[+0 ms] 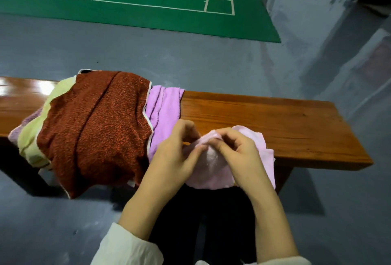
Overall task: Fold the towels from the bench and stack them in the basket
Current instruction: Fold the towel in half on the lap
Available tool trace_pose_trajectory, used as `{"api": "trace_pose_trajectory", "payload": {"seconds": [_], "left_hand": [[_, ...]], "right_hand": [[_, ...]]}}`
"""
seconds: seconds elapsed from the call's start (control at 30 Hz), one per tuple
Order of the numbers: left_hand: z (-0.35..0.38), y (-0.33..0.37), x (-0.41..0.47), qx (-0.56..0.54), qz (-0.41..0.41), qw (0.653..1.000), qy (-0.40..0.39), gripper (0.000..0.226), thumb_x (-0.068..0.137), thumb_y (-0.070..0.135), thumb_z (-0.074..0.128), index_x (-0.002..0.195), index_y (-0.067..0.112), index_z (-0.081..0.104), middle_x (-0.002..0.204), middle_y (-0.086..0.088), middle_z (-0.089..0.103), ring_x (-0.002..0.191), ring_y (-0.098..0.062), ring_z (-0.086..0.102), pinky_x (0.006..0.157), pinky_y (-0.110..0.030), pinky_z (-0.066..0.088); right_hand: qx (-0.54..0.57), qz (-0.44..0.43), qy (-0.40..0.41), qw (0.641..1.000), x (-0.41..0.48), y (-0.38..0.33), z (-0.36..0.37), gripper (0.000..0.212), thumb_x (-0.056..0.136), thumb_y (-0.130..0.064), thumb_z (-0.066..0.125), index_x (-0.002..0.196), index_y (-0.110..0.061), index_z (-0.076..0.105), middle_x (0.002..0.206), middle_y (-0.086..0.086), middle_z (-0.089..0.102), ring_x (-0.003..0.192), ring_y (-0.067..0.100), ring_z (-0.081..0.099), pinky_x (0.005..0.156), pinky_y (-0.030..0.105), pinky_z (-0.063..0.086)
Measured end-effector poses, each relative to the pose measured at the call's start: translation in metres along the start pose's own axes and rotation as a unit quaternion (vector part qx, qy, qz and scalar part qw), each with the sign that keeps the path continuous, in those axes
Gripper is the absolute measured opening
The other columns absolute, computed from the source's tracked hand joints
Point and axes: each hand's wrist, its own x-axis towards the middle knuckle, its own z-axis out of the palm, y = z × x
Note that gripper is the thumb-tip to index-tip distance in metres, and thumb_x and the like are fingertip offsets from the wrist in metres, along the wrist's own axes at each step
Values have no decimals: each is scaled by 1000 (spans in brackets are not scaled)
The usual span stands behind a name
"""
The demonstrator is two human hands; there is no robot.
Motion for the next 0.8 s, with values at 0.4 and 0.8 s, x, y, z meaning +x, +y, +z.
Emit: {"api": "trace_pose_trajectory", "payload": {"seconds": [0.4, 0.8], "left_hand": [[-7, -54, -17, 144, 29, 988, -54, 27, 84, 6, 62, 102, 24, 55, 98, 17, 48, 85, 3, 50, 75, -20, 45], [-31, -59, -11, 157, 40, 987, -16, 36, 79, 45, 63, 69, 12, 55, 79, 2, 56, 75, -15, 56, 72, -26, 44]], "right_hand": [[24, -32, 188, 981, 4, 5, -10, 15, 93, -8, 56, 85, -19, 62, 80, -8, 62, 72, -11, 55, 69, 7, 41], [28, -18, 242, 970, 8, 18, -19, 7, 93, -8, 57, 89, -10, 63, 84, -1, 61, 72, -11, 53, 70, 5, 41]]}}
